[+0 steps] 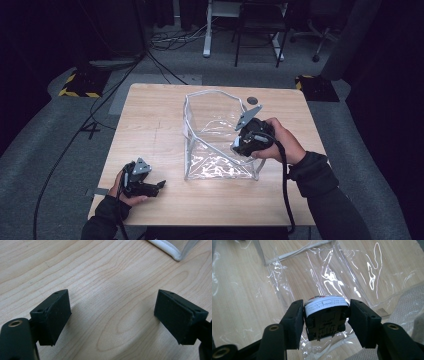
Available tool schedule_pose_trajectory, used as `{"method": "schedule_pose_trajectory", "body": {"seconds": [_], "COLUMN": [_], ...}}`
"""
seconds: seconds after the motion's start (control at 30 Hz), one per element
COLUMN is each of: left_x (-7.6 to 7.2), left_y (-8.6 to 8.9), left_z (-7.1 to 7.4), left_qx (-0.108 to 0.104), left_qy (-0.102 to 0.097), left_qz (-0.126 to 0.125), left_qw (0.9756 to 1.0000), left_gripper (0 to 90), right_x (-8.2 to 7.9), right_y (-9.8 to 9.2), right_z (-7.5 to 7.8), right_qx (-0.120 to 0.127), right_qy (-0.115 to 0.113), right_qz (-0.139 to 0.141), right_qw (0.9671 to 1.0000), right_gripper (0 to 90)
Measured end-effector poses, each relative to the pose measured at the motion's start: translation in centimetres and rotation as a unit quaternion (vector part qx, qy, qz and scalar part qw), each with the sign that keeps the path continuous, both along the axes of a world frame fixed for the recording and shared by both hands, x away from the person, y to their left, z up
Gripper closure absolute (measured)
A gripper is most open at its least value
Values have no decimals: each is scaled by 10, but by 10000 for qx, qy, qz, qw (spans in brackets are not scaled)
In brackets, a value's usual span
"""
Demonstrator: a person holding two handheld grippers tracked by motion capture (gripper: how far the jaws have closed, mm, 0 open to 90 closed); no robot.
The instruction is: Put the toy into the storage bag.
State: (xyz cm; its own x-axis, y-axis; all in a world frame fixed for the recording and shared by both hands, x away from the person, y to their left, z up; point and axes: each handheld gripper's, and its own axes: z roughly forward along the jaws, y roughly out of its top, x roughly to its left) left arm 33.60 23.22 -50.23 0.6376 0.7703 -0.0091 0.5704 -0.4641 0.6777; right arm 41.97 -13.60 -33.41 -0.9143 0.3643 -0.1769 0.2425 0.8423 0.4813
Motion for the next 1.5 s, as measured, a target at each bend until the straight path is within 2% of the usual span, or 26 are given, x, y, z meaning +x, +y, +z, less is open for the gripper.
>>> {"method": "schedule_pose_trajectory", "body": {"seconds": [0.33,0.6,0.77,0.8,0.87,1.03,1.17,1.27,1.4,1.5], "left_x": [0,0,0,0,0,0,0,0,0,0], "left_y": [0,0,0,0,0,0,0,0,0,0], "left_z": [0,0,0,0,0,0,0,0,0,0], "left_qx": [-4,-4,5,5,6,7,7,5,4,6], "left_qy": [4,5,6,6,5,5,5,6,7,6], "left_qz": [-2,-4,-11,-10,-11,-12,-12,-12,-11,-11], "left_qw": [10000,10000,10000,10000,10000,10000,10000,10000,10000,10000], "left_gripper": [140,140,140,140,140,140,140,140,139,140], "right_x": [2,2,2,1,2,0,-3,-3,-3,-5], "right_y": [-4,-6,-8,-9,-9,-12,-16,-20,-27,-32], "right_z": [-1,0,1,1,2,5,9,12,14,18], "right_qx": [305,403,469,517,562,692,960,1199,1449,1650], "right_qy": [-24,-59,-206,-159,-220,-466,-655,-816,-924,-1142], "right_qz": [-73,-171,-183,-205,-210,-114,-260,-316,-452,-551], "right_qw": [9995,9990,9985,9983,9980,9964,9929,9889,9841,9781], "right_gripper": [437,426,418,418,408,377,360,339,303,276]}}
